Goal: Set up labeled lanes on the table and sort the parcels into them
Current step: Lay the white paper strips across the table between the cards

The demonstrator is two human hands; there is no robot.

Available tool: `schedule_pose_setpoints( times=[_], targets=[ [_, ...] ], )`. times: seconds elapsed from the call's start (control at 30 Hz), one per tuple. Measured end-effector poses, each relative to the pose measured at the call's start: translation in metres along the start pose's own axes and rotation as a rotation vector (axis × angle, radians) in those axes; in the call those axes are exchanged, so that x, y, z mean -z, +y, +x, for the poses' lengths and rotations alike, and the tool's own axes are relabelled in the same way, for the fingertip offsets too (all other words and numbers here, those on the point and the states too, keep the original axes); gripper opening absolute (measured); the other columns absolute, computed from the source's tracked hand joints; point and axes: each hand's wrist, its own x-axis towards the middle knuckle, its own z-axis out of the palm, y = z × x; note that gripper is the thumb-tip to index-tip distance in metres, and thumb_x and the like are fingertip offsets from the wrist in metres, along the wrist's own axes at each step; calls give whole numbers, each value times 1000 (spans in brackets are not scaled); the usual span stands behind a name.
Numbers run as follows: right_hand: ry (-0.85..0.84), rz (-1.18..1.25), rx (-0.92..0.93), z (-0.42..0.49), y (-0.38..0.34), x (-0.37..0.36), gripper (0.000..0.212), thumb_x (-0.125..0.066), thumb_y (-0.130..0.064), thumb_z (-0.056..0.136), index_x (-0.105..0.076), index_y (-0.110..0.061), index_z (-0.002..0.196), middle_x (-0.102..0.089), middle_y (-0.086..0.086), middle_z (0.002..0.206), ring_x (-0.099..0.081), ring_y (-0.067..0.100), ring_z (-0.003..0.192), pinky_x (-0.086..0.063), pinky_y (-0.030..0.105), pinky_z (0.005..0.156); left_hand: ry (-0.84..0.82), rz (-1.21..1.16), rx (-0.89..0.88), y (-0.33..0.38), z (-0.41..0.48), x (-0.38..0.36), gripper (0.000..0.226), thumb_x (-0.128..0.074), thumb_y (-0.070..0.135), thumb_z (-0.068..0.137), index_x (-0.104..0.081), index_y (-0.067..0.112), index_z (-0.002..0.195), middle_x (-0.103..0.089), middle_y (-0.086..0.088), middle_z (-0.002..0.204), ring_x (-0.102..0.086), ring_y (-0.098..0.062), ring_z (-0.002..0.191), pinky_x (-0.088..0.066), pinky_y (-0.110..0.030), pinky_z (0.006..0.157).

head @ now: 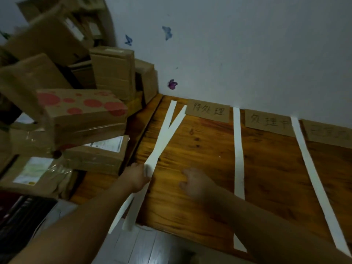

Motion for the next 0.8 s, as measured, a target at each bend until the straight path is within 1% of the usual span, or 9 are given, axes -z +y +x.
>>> schedule_pose_setpoints(
  times=[0.1, 0.23, 0.33, 0.4, 0.47, 0.57, 0.7, 0.73, 0.8],
  targets=[
    [-24, 52, -28, 20, -8, -17, 55, -43, -34, 100, -30, -12, 149, -31, 9, 154, -30, 25, 140, -25, 32, 113, 13, 5, -5, -4, 14, -11, 33, -50, 32, 94, -54, 14, 121, -55, -9, 124, -56, -24, 106, -47, -32, 91],
    [-49, 166, -68, 42, -16, -34, 50, -47, -25, 99, -36, -11, 146, -38, 8, 150, -38, 23, 135, -31, 27, 107, 88, 42, 17, -5, 28, -21, 35, -52, 31, 92, -52, 15, 123, -48, -10, 127, -49, -27, 114, -40, -34, 95],
    [-54, 289, -116, 57, -26, -48, 49, -50, -22, 97, -39, -11, 144, -43, 8, 147, -41, 24, 133, -33, 27, 106, 111, 18, 44, -6, 36, -26, 34, -46, 27, 96, -46, 13, 127, -51, -10, 128, -52, -25, 113, -42, -33, 98],
    [-57, 388, -158, 65, -33, -57, 48, -52, -18, 96, -42, -9, 141, -47, 11, 142, -47, 26, 128, -38, 29, 105, 123, -44, 95, -8, 40, -26, 35, -51, 24, 95, -46, 11, 127, -54, -10, 126, -55, -25, 112, -45, -32, 97],
    [-50, 492, -206, 70, -43, -62, 44, -52, -13, 95, -45, -5, 137, -53, 13, 134, -53, 27, 119, -43, 31, 100, 90, -122, 155, -11, 44, -23, 36, -55, 21, 92, -47, 10, 126, -56, -11, 125, -56, -27, 113, -47, -34, 97],
    [-38, 577, -255, 71, -56, -70, 44, -52, -8, 93, -46, -6, 136, -54, 11, 129, -54, 21, 111, -43, 29, 95, 32, -182, 209, -14, 51, -20, 35, -57, 20, 91, -50, 9, 124, -57, -11, 125, -56, -26, 115, -46, -34, 98],
    [-28, 634, -285, 63, -68, -85, 26, -48, -3, 95, -50, 3, 120, -51, 9, 95, -46, 8, 71, -37, 11, 57, -4, -176, 235, -16, 54, -15, 32, -46, 21, 97, -51, 5, 125, -55, -12, 129, -53, -26, 120, -42, -31, 98],
    [-5, 641, -286, 62, -70, -89, 31, -48, -5, 96, -48, 3, 126, -53, 11, 99, -48, 9, 74, -37, 10, 57, -5, -183, 228, -16, 53, -13, 31, -44, 21, 98, -53, 5, 122, -56, -12, 127, -54, -26, 117, -43, -30, 96],
    [45, 654, -296, 58, -74, -91, 37, -50, -12, 97, -46, -5, 133, -55, 11, 118, -55, 16, 92, -43, 17, 71, -6, -260, 203, -18, 53, -13, 23, -46, 22, 96, -60, 8, 108, -61, -11, 115, -59, -26, 106, -46, -30, 87]
  ],
)
